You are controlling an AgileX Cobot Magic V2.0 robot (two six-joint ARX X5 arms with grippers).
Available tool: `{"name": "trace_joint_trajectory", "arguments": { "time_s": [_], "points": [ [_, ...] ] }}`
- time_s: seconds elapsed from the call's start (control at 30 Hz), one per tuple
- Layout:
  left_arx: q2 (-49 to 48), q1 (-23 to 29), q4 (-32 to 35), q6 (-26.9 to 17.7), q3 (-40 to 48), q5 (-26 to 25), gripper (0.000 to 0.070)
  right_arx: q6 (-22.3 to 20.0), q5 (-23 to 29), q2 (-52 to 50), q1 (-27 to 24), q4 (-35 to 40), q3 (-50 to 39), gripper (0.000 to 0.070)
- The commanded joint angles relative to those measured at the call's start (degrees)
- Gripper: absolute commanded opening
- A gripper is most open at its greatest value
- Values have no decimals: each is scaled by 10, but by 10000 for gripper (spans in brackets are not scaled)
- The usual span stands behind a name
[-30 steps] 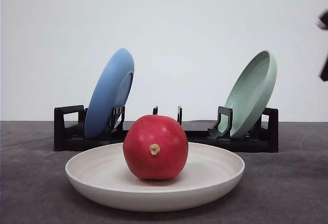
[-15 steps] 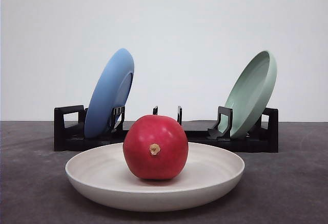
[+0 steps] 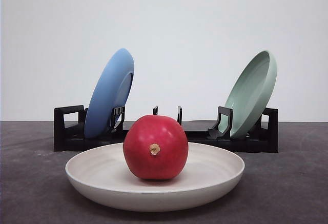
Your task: Place pomegranate in white plate
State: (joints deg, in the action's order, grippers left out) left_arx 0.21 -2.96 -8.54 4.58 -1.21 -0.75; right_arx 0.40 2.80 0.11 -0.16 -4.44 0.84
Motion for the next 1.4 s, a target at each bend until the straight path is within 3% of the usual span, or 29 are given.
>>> {"name": "trace_joint_trajectory", "arguments": {
  "time_s": [0.0,1.37],
  "points": [
    [0,0,7,4,5,1,17,7,-3,1,-1,0,-2,29],
    [0,0,7,4,5,1,17,7,-3,1,-1,1,-2,29]
  ]
}}
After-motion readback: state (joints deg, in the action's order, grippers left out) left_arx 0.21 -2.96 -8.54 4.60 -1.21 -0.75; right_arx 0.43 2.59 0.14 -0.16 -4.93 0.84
